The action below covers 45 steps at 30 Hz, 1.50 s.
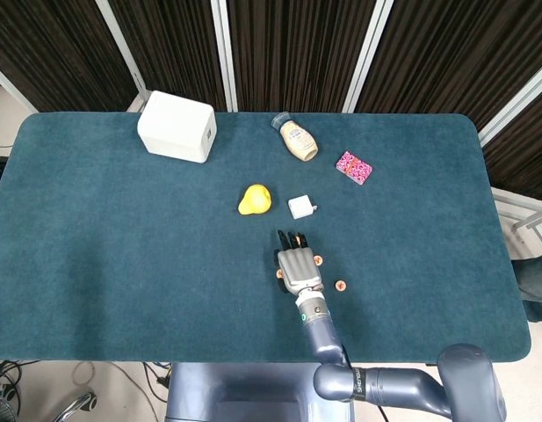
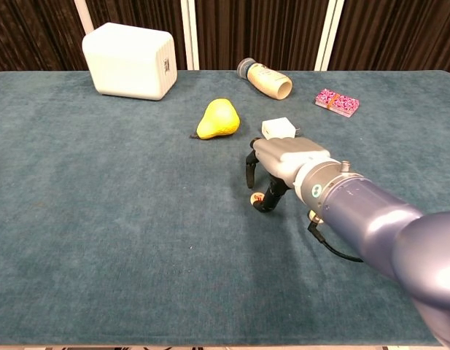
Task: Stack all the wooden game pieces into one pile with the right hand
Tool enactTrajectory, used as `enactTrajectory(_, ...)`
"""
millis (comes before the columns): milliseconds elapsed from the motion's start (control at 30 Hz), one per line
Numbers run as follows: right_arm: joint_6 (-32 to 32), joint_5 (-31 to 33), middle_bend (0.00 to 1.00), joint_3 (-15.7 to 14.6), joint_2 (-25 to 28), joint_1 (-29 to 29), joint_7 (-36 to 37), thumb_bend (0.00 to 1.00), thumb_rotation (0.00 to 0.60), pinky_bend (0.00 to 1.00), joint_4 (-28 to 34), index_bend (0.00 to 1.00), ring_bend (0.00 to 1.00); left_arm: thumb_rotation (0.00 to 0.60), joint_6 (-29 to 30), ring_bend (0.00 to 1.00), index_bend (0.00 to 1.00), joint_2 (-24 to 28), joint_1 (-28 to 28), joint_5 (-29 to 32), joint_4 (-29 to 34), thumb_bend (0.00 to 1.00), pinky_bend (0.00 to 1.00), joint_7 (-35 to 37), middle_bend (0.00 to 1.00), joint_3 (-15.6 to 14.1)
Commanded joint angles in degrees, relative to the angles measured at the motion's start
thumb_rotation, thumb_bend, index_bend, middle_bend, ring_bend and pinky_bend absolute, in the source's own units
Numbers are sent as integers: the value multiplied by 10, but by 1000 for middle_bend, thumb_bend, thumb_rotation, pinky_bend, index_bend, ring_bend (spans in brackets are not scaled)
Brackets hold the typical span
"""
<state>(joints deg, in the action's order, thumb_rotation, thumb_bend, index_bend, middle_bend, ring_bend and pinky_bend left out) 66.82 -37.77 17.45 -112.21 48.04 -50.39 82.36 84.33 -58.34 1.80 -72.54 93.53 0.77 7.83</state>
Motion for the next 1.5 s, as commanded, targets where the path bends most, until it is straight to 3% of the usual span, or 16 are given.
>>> enactTrajectory(33, -1, 2, 0, 0, -1, 2, 1, 432, 600, 0, -3, 472, 0, 600, 0, 0, 0, 0, 0, 0, 0, 94, 75, -1, 0, 0)
enactTrajectory(833, 6, 13, 0, -8, 23, 3, -6, 444, 600, 0, 38, 474, 0, 600, 0, 0, 0, 0, 0, 5, 2, 94, 75, -4, 0, 1)
enactTrajectory(1500, -4, 35, 0, -18, 18, 11, -9, 445, 600, 0, 17, 474, 0, 600, 1, 0, 0, 1, -1, 7, 3, 94, 75, -3, 0, 3)
